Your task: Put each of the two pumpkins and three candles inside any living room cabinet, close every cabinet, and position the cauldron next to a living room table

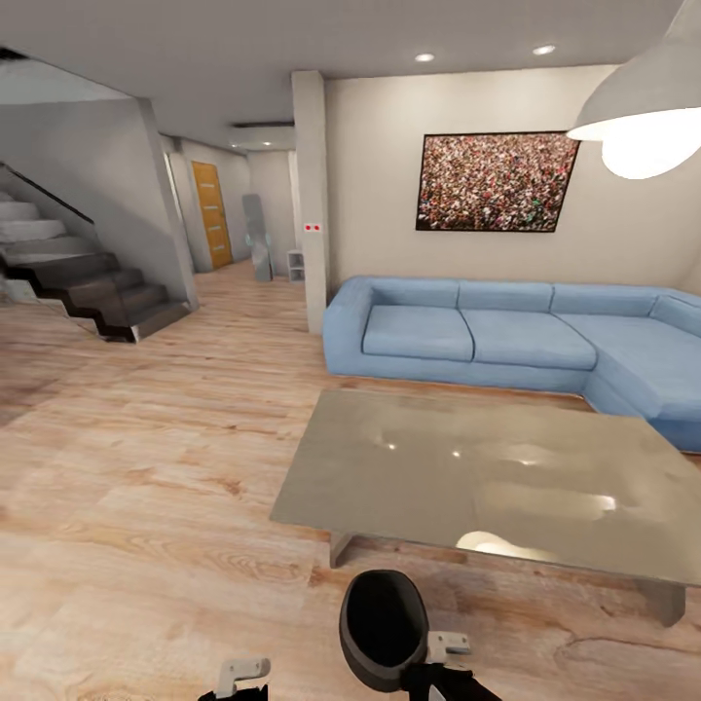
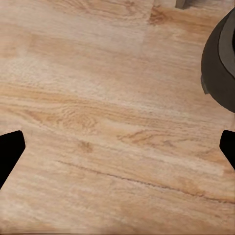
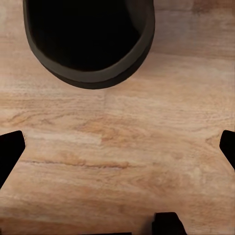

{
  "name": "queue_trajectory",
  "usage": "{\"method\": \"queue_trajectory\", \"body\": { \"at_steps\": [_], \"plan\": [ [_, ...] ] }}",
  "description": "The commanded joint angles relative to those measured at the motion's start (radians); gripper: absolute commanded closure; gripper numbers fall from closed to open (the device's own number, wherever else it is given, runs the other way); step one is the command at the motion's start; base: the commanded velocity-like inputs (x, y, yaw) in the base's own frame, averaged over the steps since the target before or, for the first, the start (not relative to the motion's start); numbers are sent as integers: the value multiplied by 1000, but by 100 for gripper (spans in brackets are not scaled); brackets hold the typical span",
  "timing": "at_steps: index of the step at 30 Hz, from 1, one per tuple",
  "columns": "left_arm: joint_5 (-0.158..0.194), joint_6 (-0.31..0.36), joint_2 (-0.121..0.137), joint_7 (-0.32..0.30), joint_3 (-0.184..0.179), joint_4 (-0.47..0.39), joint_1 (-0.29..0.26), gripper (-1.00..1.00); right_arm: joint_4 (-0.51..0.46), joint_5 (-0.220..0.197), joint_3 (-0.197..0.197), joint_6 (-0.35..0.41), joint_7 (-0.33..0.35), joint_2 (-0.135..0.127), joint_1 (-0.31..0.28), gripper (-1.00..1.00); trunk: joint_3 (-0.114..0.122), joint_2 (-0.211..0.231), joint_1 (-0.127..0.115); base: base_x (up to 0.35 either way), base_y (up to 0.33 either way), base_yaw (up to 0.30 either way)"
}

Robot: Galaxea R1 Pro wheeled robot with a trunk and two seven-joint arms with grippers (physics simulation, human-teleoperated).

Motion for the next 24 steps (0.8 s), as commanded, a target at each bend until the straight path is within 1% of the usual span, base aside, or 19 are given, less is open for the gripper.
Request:
{"method": "queue_trajectory", "body": {
  "at_steps": [1,16,24],
  "plan": [
    [10,-4,0,6,-9,2,-1,-100,-3,-8,9,6,-6,-1,0,-100,-1,-1,0,5,-6,286],
    [10,-4,-1,6,-9,3,-1,-100,-3,-8,9,6,-6,0,0,-100,-1,-1,0,1,-1,289],
    [10,-4,-2,6,-9,3,-1,-100,-3,-8,9,6,-6,0,0,-100,-1,-1,0,-20,-37,291]
  ]
}}
